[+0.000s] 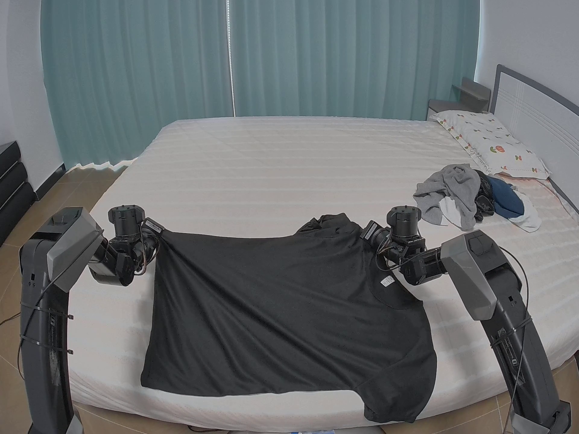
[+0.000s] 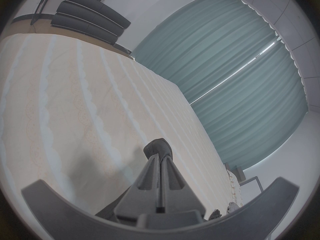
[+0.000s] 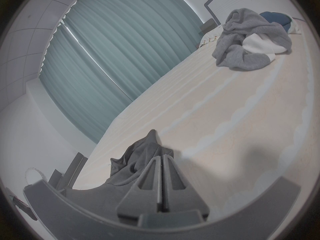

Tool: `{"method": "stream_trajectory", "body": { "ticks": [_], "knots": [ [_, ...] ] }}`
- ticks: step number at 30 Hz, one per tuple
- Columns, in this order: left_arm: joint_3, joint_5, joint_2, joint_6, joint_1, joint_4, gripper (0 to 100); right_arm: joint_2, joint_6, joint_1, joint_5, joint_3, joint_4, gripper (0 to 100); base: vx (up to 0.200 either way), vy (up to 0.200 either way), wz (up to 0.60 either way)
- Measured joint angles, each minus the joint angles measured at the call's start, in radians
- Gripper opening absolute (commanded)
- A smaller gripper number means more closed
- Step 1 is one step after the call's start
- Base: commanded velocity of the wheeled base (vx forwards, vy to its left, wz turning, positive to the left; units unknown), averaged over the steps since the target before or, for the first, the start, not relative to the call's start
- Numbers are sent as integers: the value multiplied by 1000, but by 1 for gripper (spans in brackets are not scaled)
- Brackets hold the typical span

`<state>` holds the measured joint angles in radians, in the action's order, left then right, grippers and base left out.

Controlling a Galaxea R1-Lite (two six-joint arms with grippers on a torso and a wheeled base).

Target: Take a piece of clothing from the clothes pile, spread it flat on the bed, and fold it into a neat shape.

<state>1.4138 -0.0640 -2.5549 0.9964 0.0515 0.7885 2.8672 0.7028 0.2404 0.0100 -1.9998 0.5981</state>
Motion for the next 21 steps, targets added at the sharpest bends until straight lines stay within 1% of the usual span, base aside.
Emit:
{"method": "stream_trajectory", "body": {
  "ticks": [4, 8, 13, 21],
  "knots": [
    [32, -3, -6, 0, 0, 1, 0, -10, -2, -11, 4, 0, 16, 0, 0, 0, 0],
    [62, -26, -17, 1, 2, 22, 0, -17, -6, -18, 13, 0, 46, 0, 0, 0, 0],
    [80, -33, -34, 1, 5, 53, 0, -24, -49, -28, 30, 0, 64, 0, 0, 0, 0],
    [105, -28, -69, 1, -1, 54, 0, -25, -83, -41, 44, 0, 104, 0, 0, 0, 0]
  ]
}}
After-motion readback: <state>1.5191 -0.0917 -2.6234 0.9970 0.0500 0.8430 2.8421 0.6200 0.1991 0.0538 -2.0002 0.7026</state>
